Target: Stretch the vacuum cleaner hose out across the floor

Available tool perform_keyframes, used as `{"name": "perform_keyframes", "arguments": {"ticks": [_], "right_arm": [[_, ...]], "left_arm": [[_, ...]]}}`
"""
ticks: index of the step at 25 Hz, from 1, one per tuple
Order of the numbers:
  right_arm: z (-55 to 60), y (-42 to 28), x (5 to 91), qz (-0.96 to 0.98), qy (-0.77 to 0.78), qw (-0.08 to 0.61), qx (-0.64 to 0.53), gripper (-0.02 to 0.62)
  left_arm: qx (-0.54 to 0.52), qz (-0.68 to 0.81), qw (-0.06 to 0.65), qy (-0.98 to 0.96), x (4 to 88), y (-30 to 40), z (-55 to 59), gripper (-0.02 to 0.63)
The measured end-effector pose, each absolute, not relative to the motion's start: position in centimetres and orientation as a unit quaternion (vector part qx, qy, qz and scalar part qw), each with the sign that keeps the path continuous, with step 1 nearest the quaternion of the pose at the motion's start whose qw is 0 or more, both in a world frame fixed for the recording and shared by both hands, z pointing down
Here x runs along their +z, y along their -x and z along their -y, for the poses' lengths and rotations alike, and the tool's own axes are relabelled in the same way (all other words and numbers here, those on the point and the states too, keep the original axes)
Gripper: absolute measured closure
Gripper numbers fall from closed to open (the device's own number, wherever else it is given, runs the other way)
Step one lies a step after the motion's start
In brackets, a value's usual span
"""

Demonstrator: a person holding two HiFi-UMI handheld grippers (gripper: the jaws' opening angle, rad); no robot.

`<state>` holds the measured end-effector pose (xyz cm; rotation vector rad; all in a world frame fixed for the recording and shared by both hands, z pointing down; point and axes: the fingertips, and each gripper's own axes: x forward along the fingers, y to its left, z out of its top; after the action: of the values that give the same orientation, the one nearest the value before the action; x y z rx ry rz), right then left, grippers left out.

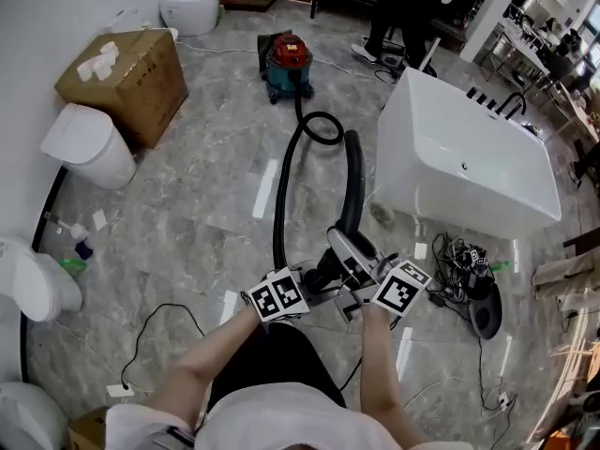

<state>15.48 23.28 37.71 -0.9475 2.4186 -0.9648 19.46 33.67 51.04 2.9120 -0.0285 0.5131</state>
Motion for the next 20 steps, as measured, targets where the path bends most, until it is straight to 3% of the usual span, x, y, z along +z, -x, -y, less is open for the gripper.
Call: {"name": "perform_keyframes", "arguments": {"ticks": [20], "right_arm": [[-27.8,-12.4,38.7,-0.853,0.337,0.184,-0.354,0.407]], "left_arm": [[0.177,0.008,0.086,-0.98,52.1,-16.2,-38.3,0.511]]}}
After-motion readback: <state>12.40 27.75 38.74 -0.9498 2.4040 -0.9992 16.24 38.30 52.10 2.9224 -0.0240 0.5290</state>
